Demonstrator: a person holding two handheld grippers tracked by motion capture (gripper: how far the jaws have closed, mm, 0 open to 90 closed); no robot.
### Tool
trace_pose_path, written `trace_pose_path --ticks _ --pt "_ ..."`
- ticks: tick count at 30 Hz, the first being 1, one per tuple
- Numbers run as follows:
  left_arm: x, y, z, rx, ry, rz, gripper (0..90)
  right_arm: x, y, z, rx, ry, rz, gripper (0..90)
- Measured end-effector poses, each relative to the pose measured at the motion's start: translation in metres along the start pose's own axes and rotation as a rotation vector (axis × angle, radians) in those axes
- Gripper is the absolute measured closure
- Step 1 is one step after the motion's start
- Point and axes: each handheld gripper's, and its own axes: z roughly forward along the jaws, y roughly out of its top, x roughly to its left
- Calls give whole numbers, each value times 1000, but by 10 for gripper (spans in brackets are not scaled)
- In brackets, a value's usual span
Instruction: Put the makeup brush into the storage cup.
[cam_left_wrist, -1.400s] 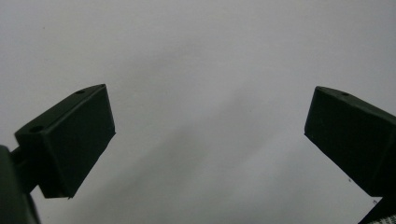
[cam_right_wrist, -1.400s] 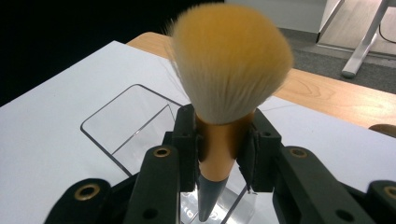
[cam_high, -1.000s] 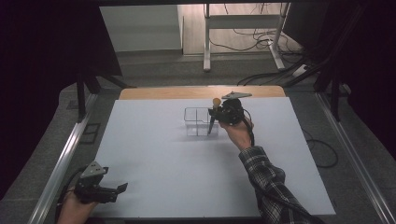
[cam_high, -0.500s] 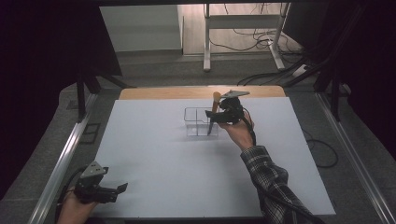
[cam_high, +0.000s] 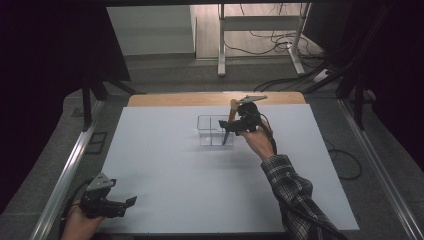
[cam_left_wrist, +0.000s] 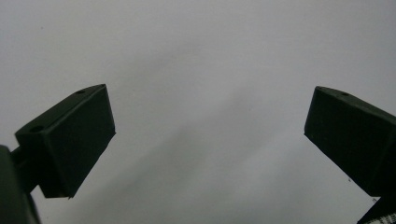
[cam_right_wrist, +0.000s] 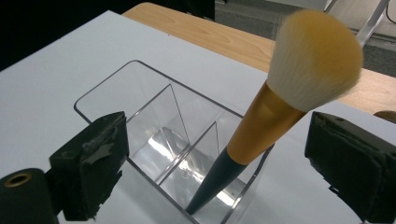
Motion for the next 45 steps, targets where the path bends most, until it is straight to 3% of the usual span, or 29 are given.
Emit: trace_pose_path --ticks 7,25,45 --pt "0 0 0 0 0 -1 22 -4 0 -3 28 5 17 2" --pt "2 0 -1 -13 -8 -13 20 -4 -4 -14 82 52 35 0" --pt "2 0 0 -6 -9 -19 18 3 -13 -30 91 65 2 0"
